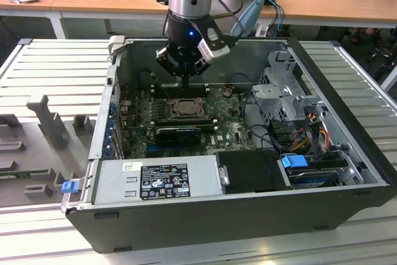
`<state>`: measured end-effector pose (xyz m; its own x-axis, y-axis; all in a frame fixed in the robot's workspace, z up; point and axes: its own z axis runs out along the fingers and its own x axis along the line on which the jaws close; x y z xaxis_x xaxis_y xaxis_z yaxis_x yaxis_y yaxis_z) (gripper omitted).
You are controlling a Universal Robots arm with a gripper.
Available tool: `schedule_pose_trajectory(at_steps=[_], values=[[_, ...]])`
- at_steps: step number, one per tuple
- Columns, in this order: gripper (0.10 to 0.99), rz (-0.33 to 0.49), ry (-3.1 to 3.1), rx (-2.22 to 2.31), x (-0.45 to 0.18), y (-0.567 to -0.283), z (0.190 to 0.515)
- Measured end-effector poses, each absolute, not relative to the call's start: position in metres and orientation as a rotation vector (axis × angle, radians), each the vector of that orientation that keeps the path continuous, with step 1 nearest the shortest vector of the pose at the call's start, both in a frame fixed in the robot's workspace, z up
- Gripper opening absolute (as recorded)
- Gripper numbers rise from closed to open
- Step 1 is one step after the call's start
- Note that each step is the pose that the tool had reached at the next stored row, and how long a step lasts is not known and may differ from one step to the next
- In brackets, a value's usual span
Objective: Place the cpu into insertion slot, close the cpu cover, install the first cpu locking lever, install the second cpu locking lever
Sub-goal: 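Install the first cpu locking lever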
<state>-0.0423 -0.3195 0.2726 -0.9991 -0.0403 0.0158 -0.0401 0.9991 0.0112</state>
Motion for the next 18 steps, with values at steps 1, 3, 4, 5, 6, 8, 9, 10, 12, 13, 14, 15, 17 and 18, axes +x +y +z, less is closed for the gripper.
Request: schedule_pose_trajectory(at_steps=[1,3,4,5,6,8,9,10,12,13,14,15,17,18], values=[[0.106,-0.017,-3.125,0.062,-0.045,-0.319,0.272],[0.106,-0.017,-3.125,0.06,-0.054,-0.319,0.27],[0.106,-0.019,-3.125,0.06,-0.061,-0.319,0.27],[0.106,-0.021,-3.125,0.059,-0.065,-0.319,0.269],[0.106,-0.022,-3.125,0.06,-0.07,-0.319,0.269],[0.106,-0.024,-3.125,0.06,-0.086,-0.319,0.268],[0.106,-0.024,-3.125,0.06,-0.09,-0.318,0.268],[0.106,-0.025,-3.125,0.06,-0.093,-0.318,0.267],[0.106,-0.025,-3.125,0.059,-0.099,-0.316,0.267],[0.106,-0.025,-3.125,0.06,-0.102,-0.315,0.267],[0.106,-0.025,-3.125,0.06,-0.104,-0.313,0.267],[0.106,-0.025,-3.125,0.06,-0.105,-0.313,0.267],[0.106,-0.025,-3.125,0.06,-0.108,-0.31,0.266],[0.106,-0.025,-3.125,0.06,-0.108,-0.307,0.265]])
